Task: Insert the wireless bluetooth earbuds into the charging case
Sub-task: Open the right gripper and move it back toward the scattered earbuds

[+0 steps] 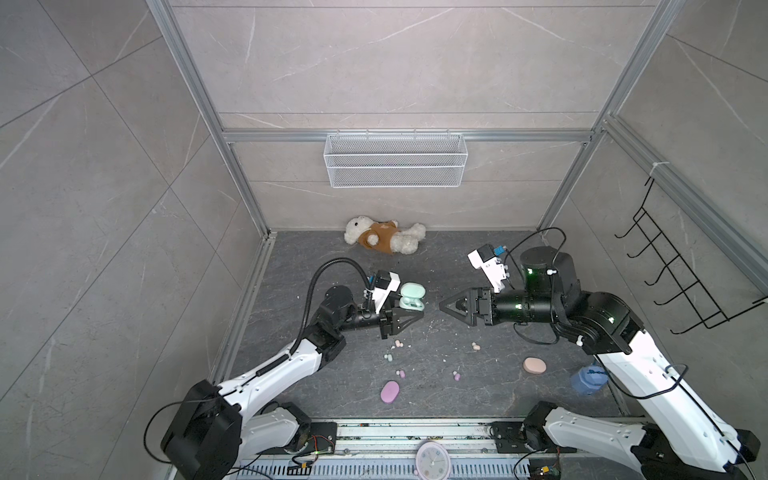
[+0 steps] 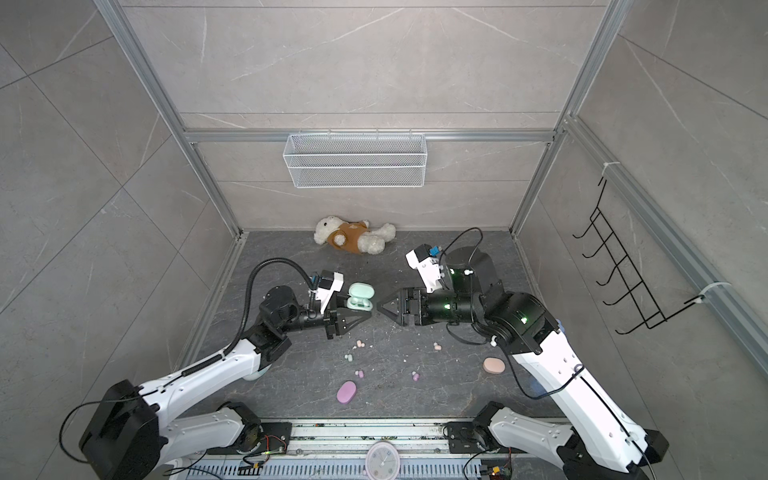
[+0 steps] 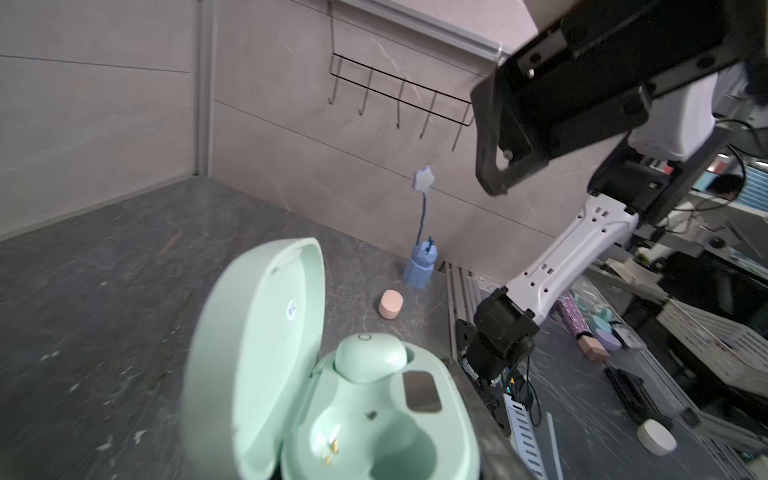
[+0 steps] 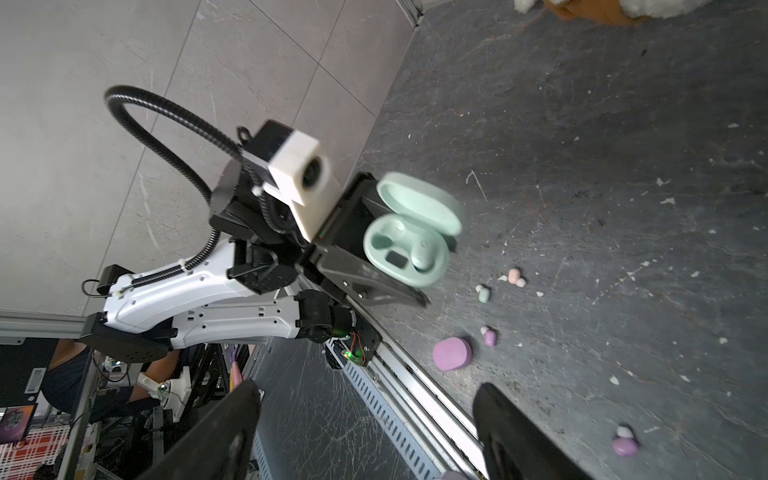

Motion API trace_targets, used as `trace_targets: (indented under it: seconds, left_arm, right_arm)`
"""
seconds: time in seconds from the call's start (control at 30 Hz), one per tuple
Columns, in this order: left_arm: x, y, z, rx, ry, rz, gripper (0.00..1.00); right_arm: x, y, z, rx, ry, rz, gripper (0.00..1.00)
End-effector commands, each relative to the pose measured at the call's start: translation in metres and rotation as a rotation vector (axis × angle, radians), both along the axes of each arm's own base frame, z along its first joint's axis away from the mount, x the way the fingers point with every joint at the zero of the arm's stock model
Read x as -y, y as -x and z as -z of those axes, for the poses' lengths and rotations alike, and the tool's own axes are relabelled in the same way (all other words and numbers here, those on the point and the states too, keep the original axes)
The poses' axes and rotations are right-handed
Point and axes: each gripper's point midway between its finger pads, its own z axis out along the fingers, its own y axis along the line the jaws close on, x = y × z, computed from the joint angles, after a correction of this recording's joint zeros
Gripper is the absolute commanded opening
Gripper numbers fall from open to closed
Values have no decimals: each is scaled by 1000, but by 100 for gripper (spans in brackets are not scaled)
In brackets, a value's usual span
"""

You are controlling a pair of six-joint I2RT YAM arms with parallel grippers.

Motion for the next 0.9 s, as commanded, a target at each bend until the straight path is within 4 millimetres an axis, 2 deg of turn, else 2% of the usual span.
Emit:
trace_targets:
  seconds: [0.0,0.2,0.33,0.47,0.6,0.7,0.87]
  left_arm:
    - [-27,-7,-4,18,-27,-130,15]
    - [-69,-21,1,-34,-74,-316,15]
    - [-96,-37,5,-85,-63,-447,17]
    - [-111,-45,4,-110,-66,-501,17]
    - [-123,-54,0,-119,-80,-550,17]
    - [-132,-63,-3,-122,-71,-579,17]
    - [-140,-77,-5,-130,-53,-590,17]
  right_arm:
    - [1,-9,50,-59,115,52,83]
    - [-32,-19,128,-144,270,43,83]
    - [-61,-20,178,-116,404,-25,82]
    - [-88,-19,222,-97,506,-93,79]
    - [-116,-12,257,-104,568,-159,71]
    - [-127,-8,279,-114,621,-189,68]
    - [-140,-9,300,-135,635,-213,64]
